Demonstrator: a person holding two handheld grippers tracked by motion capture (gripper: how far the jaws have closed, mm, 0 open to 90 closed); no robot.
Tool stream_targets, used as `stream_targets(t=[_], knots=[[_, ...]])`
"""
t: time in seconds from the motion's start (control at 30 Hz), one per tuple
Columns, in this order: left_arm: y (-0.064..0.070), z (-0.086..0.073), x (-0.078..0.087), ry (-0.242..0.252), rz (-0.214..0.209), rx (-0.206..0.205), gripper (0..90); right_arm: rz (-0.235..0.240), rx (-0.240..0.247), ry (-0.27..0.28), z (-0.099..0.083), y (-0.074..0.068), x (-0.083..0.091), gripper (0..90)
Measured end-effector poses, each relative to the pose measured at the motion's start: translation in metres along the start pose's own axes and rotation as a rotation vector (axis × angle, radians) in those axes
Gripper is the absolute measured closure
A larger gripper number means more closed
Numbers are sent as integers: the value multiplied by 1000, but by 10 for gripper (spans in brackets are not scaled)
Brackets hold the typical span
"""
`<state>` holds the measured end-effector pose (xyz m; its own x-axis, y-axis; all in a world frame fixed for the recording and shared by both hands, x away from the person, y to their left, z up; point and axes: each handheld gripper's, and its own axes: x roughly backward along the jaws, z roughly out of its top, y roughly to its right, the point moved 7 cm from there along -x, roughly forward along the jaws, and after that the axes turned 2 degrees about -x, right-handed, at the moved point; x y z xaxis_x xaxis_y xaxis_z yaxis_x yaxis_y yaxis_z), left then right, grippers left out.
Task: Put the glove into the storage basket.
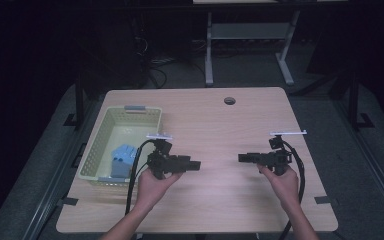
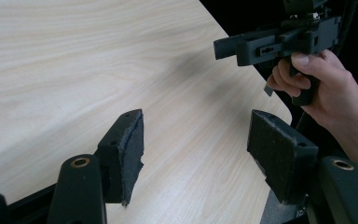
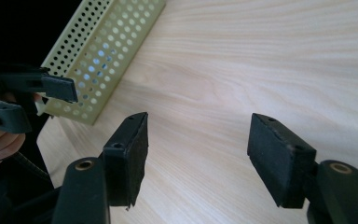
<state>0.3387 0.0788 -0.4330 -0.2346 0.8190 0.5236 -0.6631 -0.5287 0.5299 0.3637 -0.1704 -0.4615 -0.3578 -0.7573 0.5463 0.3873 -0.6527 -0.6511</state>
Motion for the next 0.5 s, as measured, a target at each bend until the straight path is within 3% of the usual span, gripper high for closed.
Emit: stream_targets(t=[0.5], knots=[[5,-28,-11,-22,-17,-20,348,0,-2,-10,-19,9,7,369]])
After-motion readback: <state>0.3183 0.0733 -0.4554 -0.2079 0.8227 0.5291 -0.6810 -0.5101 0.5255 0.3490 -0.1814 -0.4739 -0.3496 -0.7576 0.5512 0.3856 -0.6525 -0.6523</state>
